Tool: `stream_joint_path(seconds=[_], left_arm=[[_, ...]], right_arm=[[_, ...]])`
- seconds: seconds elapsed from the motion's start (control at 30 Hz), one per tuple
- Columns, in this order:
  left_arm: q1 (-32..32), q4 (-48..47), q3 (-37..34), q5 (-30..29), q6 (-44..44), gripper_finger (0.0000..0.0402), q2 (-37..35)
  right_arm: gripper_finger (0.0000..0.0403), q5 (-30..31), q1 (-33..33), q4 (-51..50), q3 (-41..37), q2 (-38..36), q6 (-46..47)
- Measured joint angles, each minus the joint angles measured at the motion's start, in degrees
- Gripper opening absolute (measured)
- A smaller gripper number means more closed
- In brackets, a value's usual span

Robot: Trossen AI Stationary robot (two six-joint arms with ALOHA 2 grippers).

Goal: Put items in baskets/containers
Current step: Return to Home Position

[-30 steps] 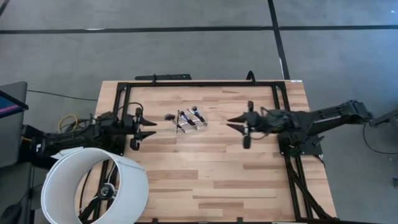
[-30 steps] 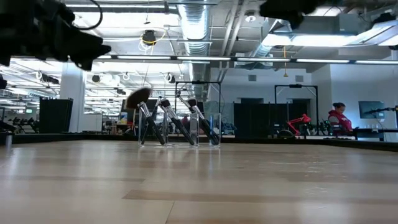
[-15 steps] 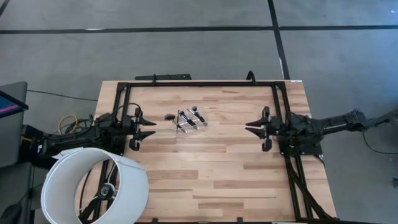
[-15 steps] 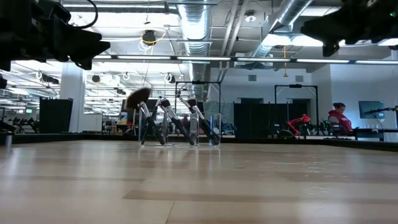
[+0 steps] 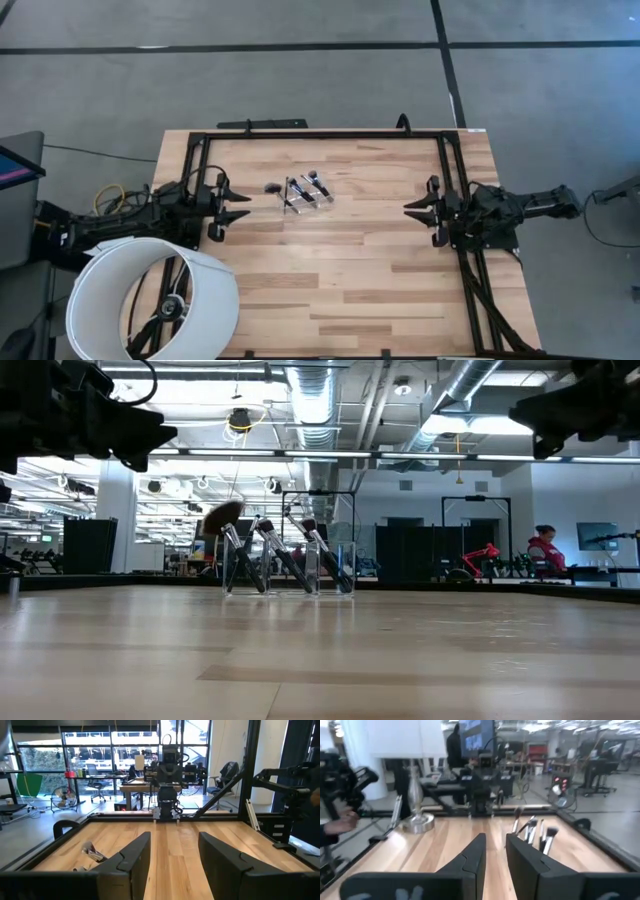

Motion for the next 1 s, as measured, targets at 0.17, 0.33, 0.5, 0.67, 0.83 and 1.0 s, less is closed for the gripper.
stream_joint_path(seconds=[0.17,0.33,0.5,0.67,0.83,1.0], left_arm=[[0.0,0.2,0.0,0.0,0.0,0.0163,0.0],[0.0,0.4,0.0,0.0,0.0,0.0163,0.0],[0.0,0.5,0.0,0.0,0.0,0.0163,0.0],[0.0,0.8,0.0,0.0,0.0,0.0163,0.0],[0.0,1.0,0.0,0.0,-0.1,0.0163,0.0],[0.0,1.2,0.0,0.0,-0.1,0.0163,0.0]], right_arm=[[0.0066,-1.4,0.0,-2.3,-1.0,-0.6,0.1],[0.0065,-2.4,0.0,2.4,-5.5,-2.3,0.5],[0.0065,-5.0,0.0,4.5,-8.3,-4.6,-1.3],[0.0065,-7.2,0.0,2.3,-8.5,-5.3,0.4],[0.0065,-7.5,0.0,1.8,-8.5,-5.2,0.4],[0.0065,-7.4,0.0,1.8,-8.5,-4.9,6.4]])
